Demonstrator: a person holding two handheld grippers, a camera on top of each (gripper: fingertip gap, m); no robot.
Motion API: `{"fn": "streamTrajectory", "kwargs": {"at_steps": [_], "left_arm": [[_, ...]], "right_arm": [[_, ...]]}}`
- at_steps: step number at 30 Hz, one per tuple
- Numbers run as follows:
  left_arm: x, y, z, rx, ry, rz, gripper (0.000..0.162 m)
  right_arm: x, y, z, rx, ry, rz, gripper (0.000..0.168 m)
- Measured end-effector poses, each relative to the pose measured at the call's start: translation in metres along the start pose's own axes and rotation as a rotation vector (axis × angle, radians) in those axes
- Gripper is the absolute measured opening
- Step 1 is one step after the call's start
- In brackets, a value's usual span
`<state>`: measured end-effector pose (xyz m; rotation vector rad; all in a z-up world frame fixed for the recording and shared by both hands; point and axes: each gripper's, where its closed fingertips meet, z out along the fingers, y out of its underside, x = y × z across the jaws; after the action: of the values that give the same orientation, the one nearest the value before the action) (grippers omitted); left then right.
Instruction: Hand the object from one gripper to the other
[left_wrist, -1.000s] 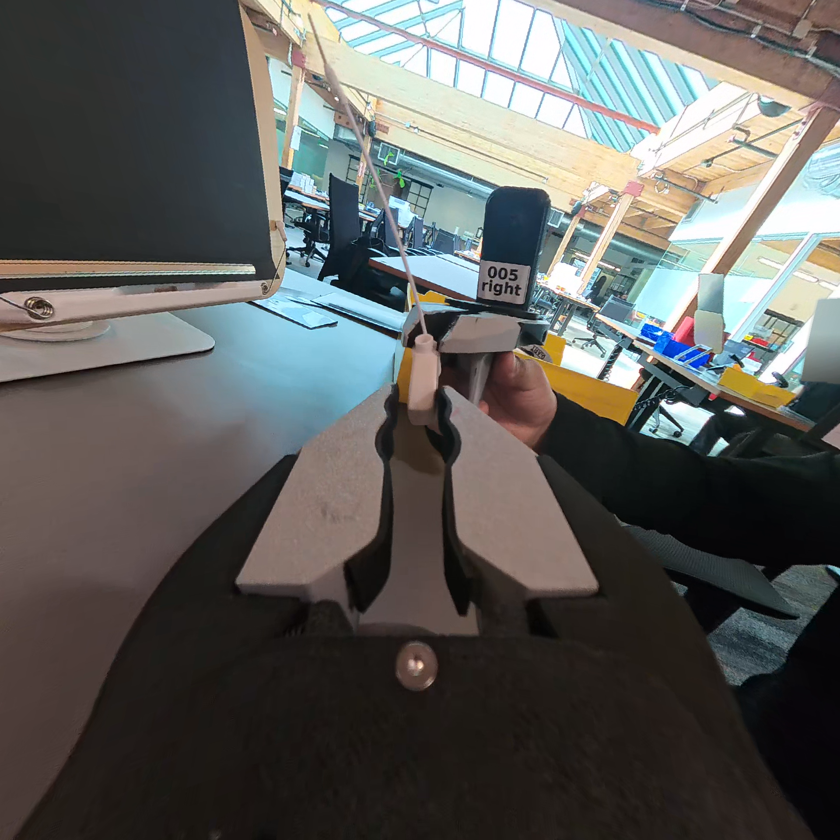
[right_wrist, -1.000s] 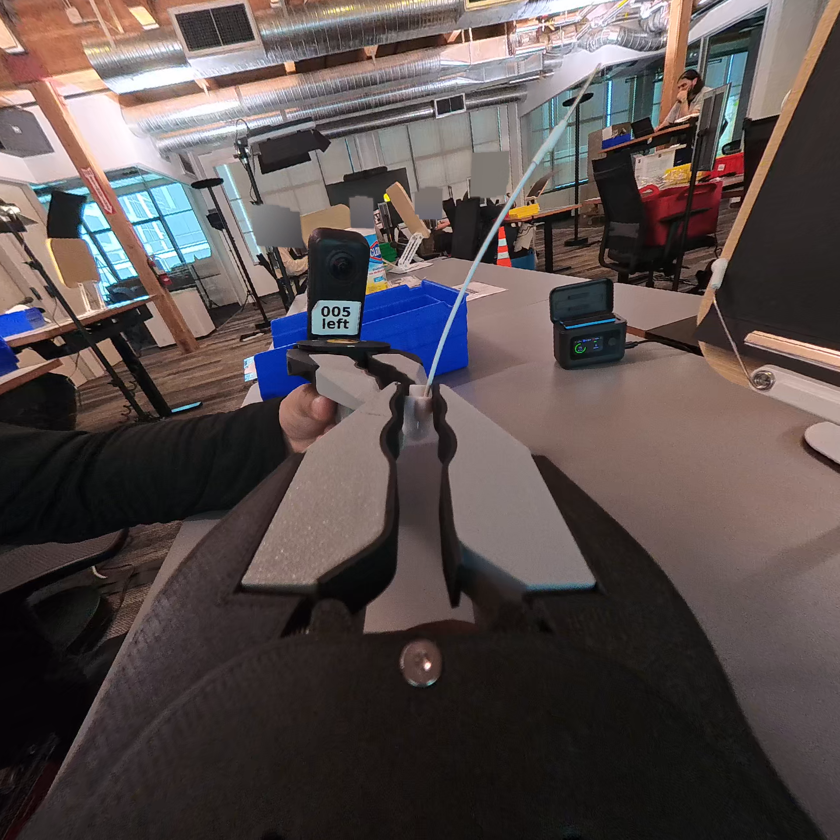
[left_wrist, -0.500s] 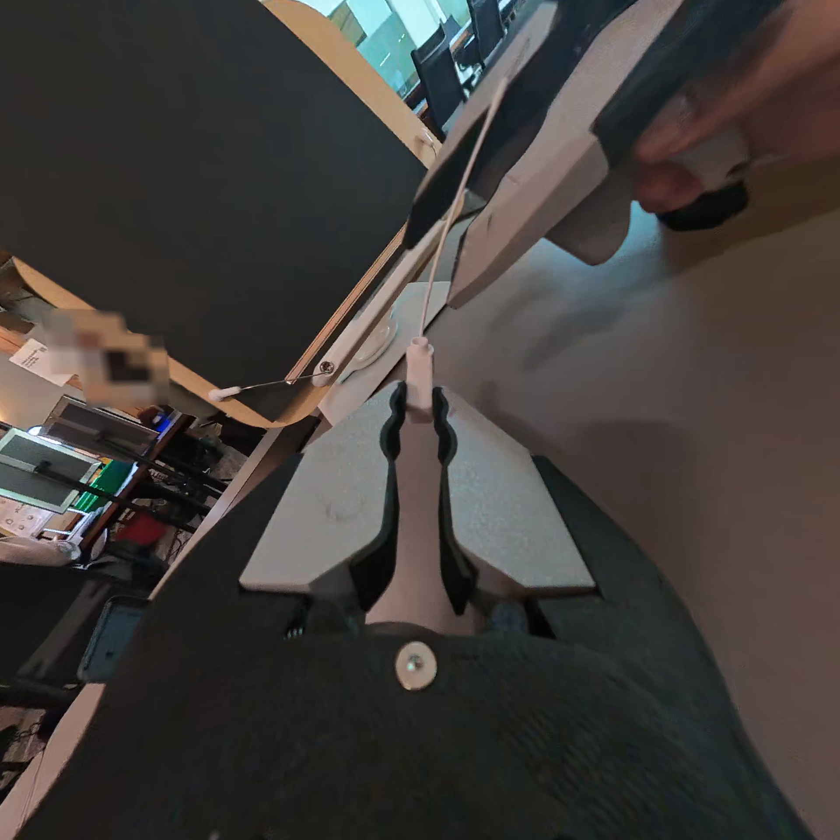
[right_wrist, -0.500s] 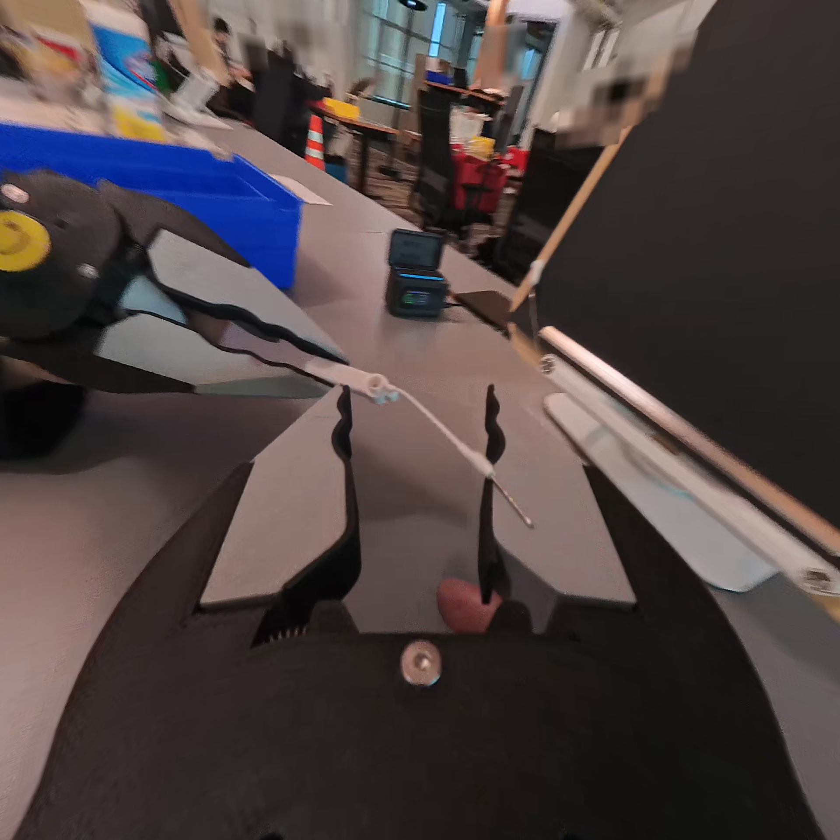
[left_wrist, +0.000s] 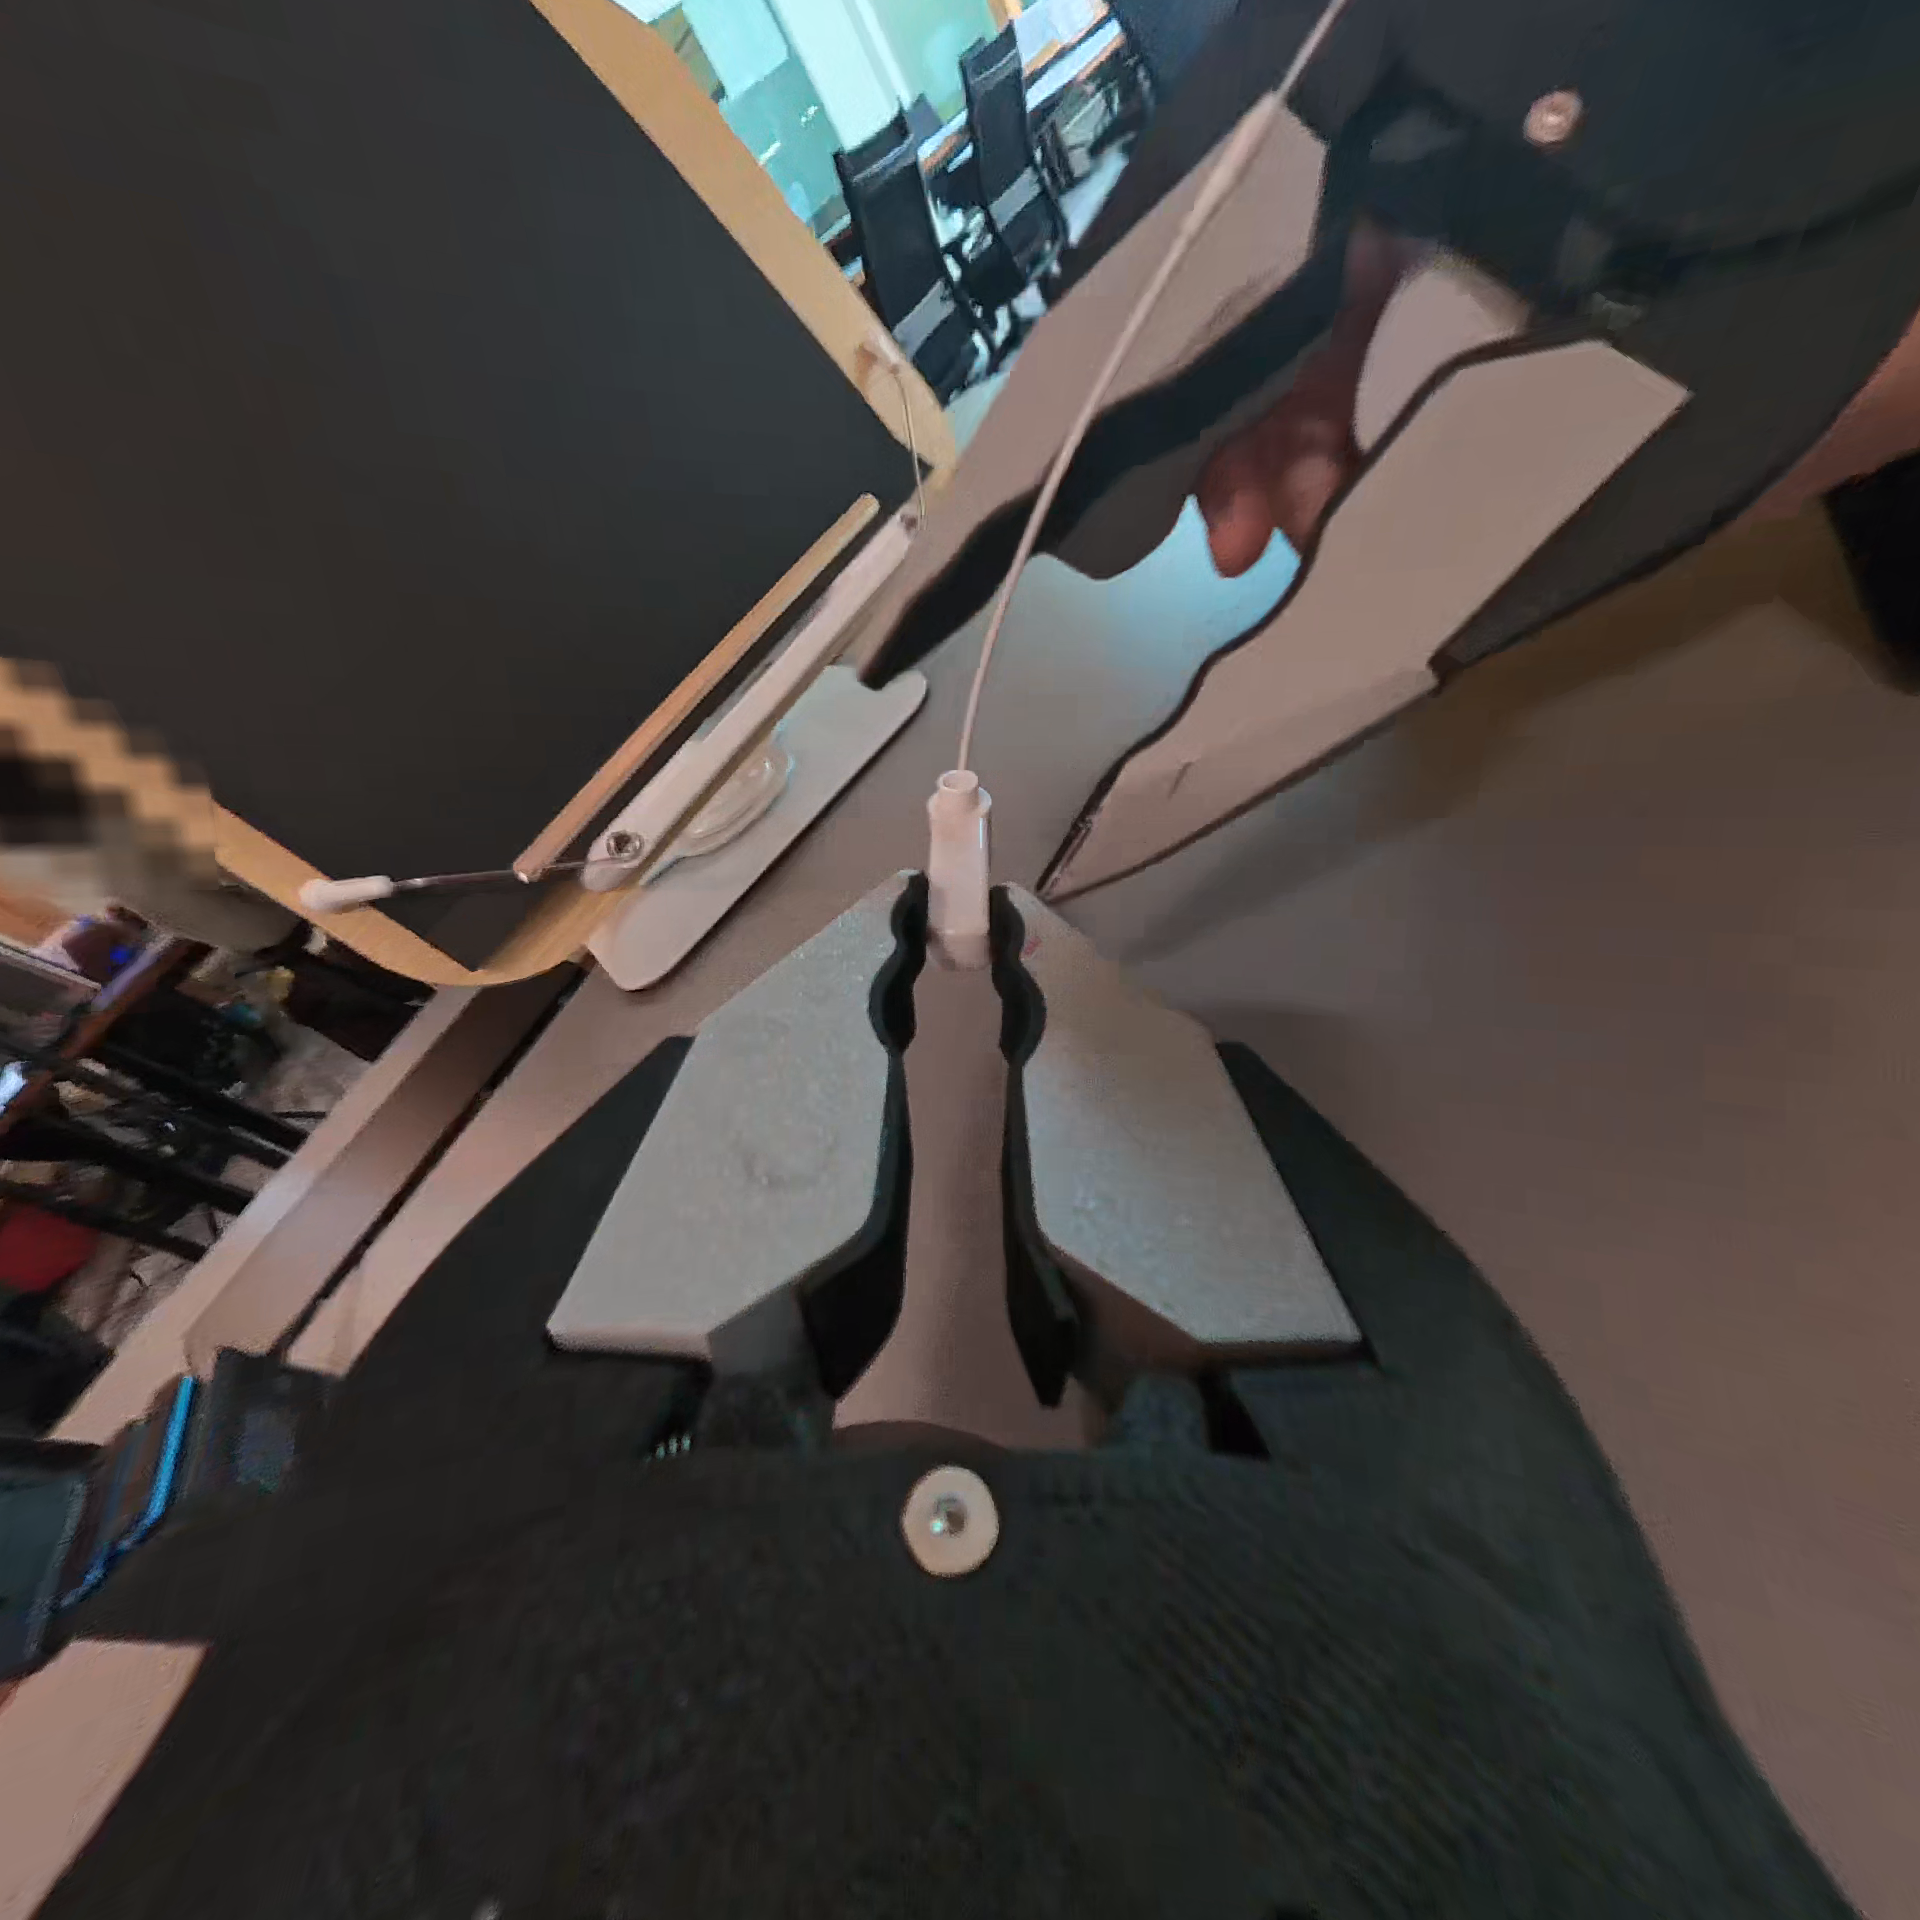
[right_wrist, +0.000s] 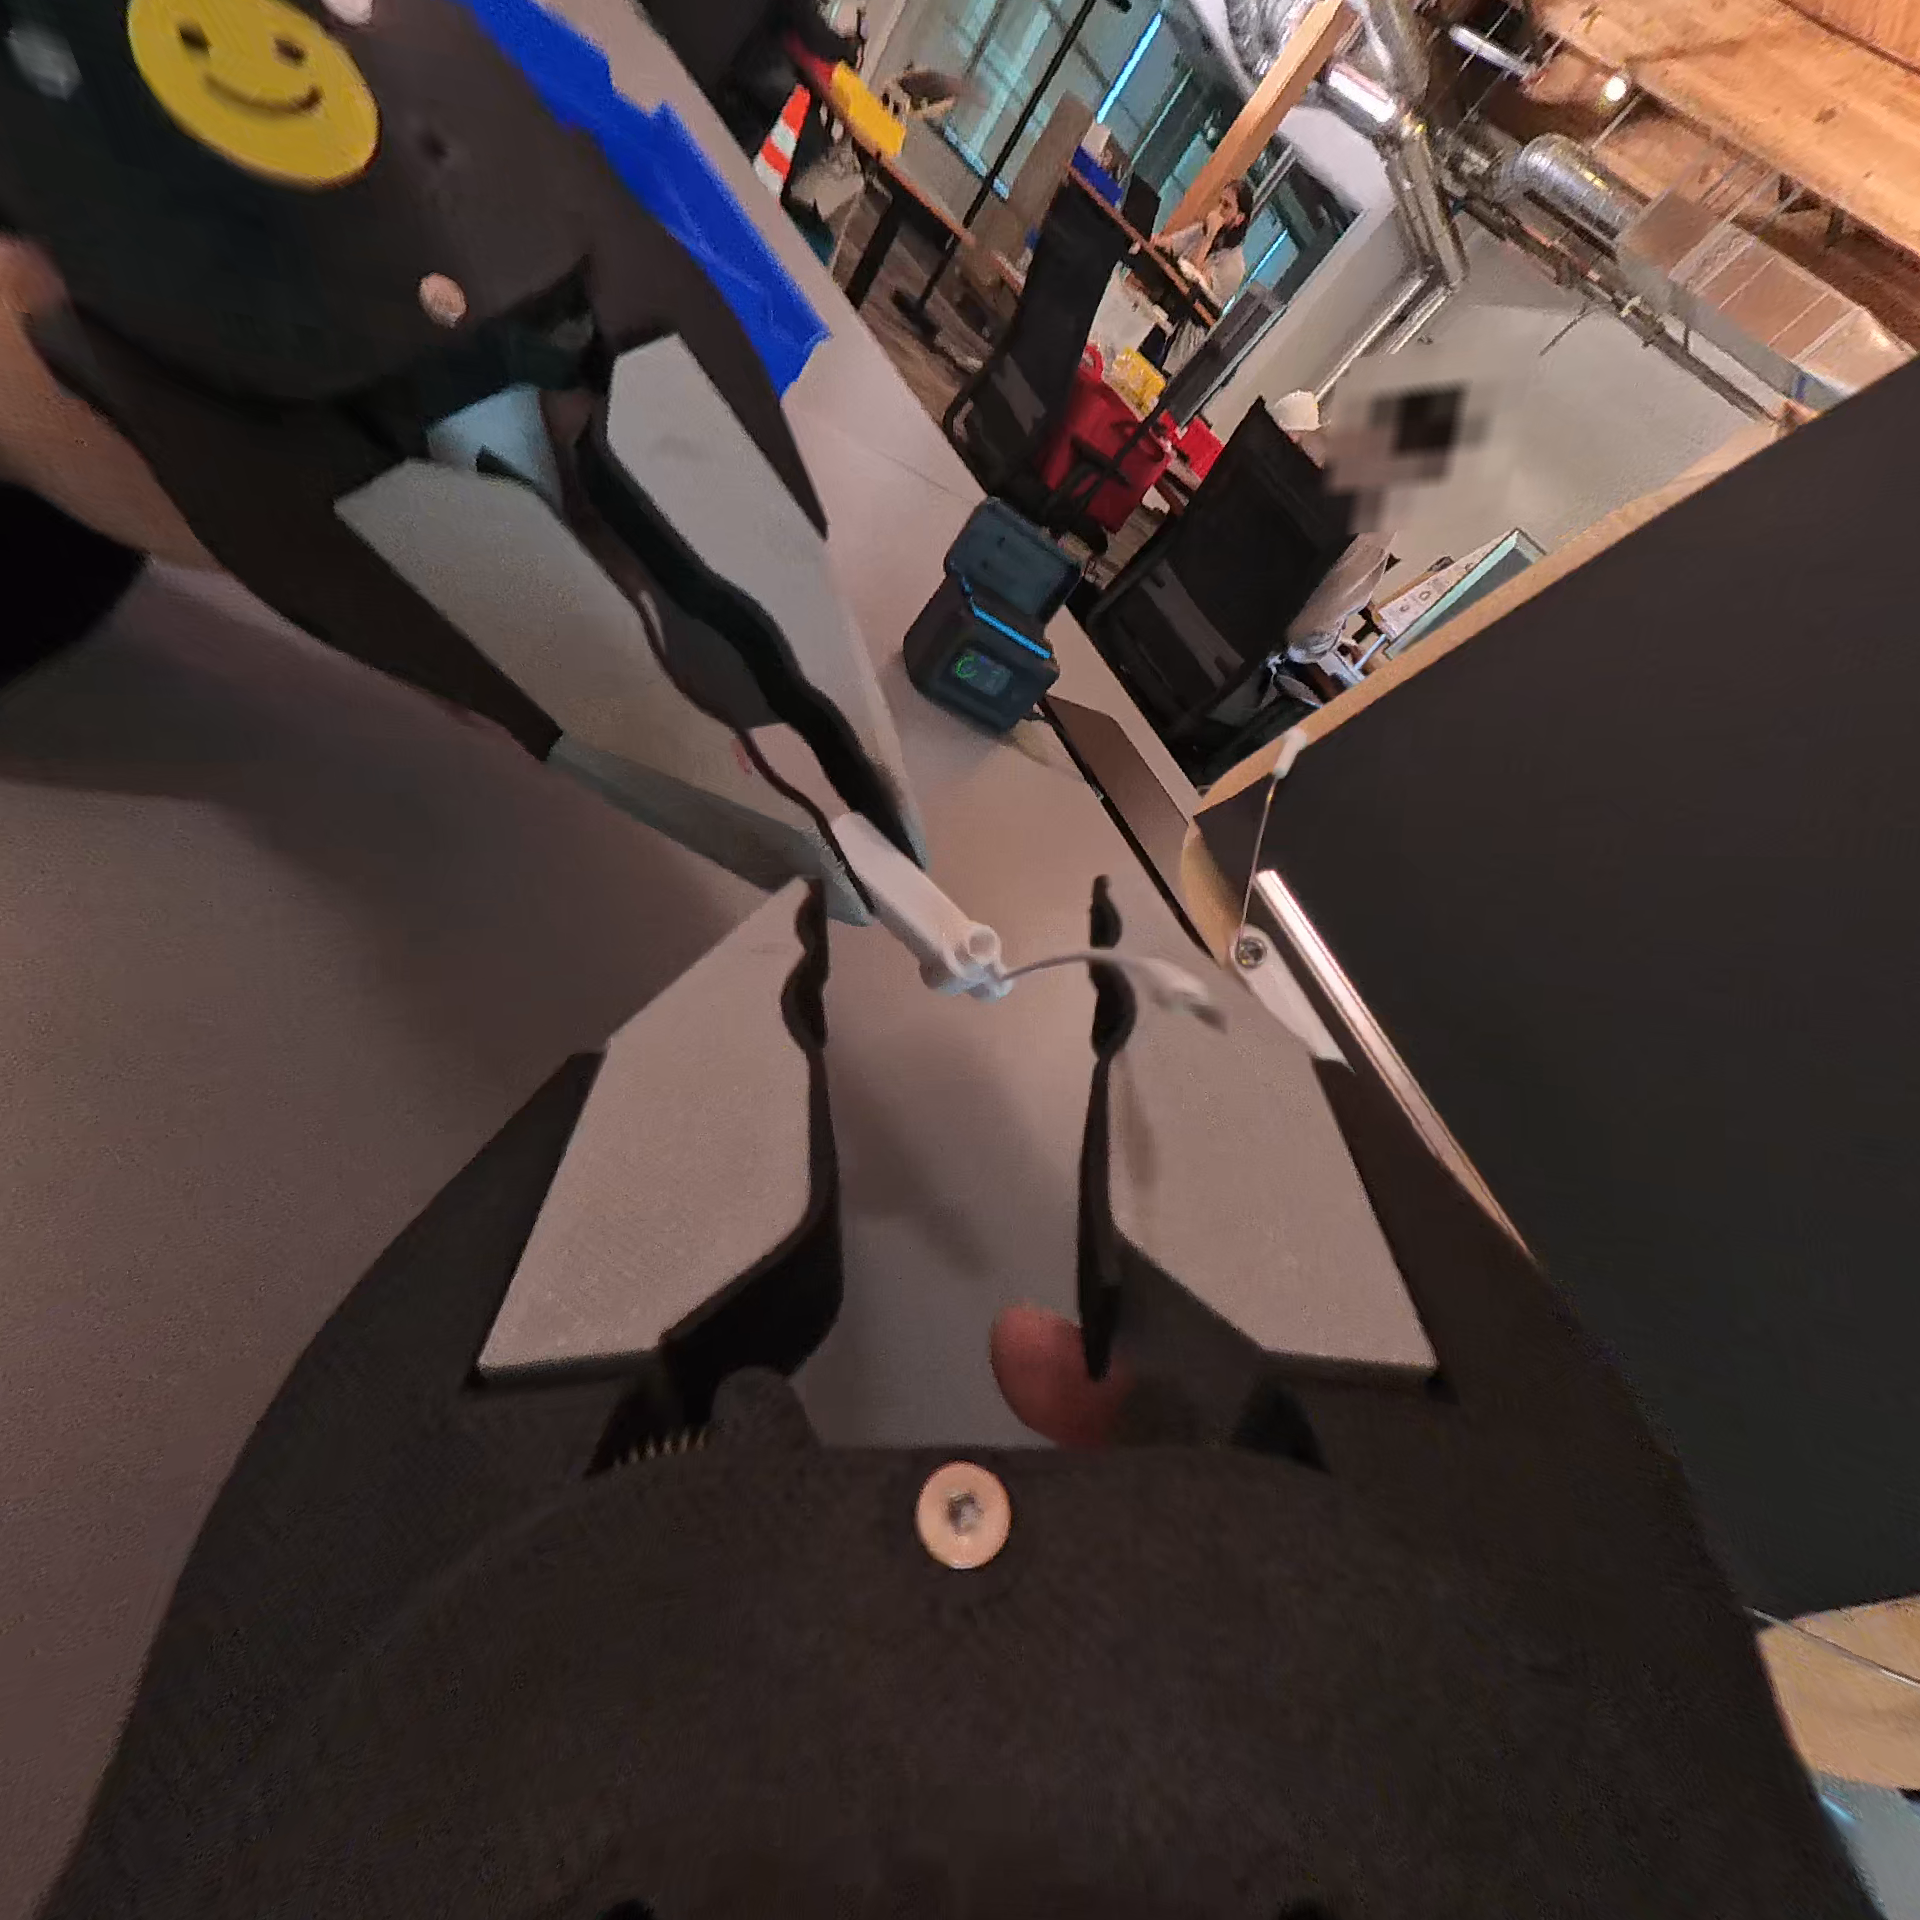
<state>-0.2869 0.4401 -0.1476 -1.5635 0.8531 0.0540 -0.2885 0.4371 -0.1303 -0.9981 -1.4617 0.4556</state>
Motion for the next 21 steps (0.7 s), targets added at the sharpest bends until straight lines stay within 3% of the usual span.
{"fn": "streamTrajectory", "kwargs": {"at_steps": [7, 12, 15, 21], "left_arm": [[0.012, -0.001, -0.011, 0.015, 0.139, 0.034, 0.010], [0.016, 0.004, -0.018, 0.008, 0.094, 0.299, 0.010], [0.026, 0.002, -0.018, 0.018, 0.117, 0.359, 0.010], [0.029, 0.005, -0.015, 0.013, 0.128, 0.339, 0.010]], "right_arm": [[-0.006, 0.005, -0.006, -0.015, -0.068, -0.017, 0.033], [-0.025, 0.017, -0.007, -0.071, -0.167, -0.070, 0.024], [-0.029, 0.024, -0.005, -0.106, -0.170, -0.120, 0.018], [-0.032, 0.022, -0.007, -0.093, -0.198, -0.109, 0.011]]}}
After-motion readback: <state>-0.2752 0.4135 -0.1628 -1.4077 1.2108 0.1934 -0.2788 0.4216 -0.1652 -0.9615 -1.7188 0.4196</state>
